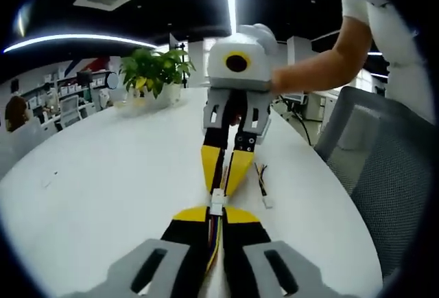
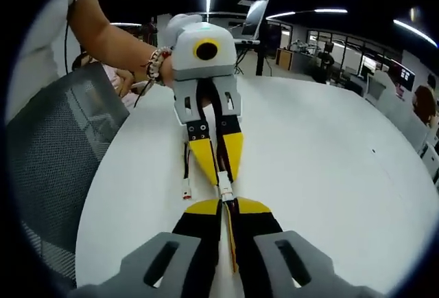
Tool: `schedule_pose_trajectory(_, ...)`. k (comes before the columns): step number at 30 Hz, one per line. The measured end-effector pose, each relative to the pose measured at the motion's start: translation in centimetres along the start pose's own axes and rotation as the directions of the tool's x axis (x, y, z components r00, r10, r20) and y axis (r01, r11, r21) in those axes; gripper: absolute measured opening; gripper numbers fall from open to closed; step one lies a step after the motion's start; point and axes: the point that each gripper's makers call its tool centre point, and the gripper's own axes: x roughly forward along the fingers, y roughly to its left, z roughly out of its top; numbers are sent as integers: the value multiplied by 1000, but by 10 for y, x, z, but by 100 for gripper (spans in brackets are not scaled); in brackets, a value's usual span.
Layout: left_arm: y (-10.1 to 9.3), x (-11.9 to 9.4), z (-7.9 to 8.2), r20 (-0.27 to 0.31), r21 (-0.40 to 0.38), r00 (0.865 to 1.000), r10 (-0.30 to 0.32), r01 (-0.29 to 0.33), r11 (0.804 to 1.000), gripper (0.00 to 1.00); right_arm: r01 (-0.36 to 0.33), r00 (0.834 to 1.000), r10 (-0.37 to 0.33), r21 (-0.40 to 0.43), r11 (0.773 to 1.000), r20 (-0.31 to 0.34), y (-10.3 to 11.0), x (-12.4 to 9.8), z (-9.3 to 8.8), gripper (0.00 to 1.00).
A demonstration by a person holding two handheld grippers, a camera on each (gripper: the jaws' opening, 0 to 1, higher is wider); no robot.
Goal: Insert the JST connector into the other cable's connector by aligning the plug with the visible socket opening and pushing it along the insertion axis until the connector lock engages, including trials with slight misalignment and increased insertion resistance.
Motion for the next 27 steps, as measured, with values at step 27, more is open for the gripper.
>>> schedule_pose_trajectory(27, 20, 14, -30, -112, -69, 991, 67, -75, 995, 8, 70, 997, -69, 23, 997, -46, -21, 10, -32, 6)
